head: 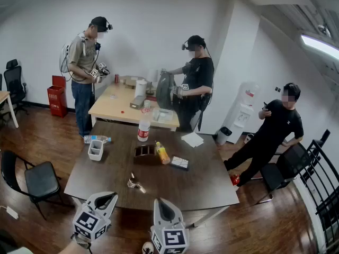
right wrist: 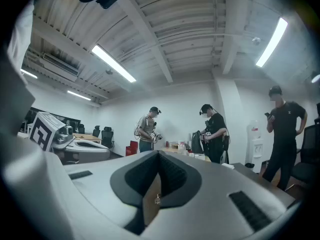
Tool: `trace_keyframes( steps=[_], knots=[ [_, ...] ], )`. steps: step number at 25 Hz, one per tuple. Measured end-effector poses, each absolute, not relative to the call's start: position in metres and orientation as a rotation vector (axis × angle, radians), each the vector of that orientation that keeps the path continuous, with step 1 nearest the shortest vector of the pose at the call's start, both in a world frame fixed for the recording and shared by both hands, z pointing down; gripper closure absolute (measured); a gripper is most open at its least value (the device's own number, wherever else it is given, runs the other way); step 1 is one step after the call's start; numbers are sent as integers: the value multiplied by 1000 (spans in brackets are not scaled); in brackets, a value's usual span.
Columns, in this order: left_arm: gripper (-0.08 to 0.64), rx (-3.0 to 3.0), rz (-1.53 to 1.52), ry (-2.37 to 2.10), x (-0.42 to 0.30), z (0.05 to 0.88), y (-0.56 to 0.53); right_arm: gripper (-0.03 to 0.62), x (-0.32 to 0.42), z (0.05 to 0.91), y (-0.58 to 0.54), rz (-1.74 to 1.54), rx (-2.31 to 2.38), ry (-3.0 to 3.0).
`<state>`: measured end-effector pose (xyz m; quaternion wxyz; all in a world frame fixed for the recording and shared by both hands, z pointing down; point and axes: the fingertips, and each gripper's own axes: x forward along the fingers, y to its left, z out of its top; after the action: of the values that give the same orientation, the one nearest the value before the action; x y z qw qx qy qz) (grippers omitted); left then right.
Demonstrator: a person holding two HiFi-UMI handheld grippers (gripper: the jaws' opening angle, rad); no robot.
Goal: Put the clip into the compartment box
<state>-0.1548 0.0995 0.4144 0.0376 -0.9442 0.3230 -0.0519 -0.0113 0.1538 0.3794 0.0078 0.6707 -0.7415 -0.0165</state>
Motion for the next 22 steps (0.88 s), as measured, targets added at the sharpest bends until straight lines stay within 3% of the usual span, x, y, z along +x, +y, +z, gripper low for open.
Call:
trace_keyframes(
  steps=[9,22],
  knots=[
    [569,-2893,-196,1011,-129,430,51,595,22,396,102,-3,2112,-2324],
    [569,-2810,-201,1147,-30,427,-95,595,118,398,-53,-9,1997,-2412]
  ],
)
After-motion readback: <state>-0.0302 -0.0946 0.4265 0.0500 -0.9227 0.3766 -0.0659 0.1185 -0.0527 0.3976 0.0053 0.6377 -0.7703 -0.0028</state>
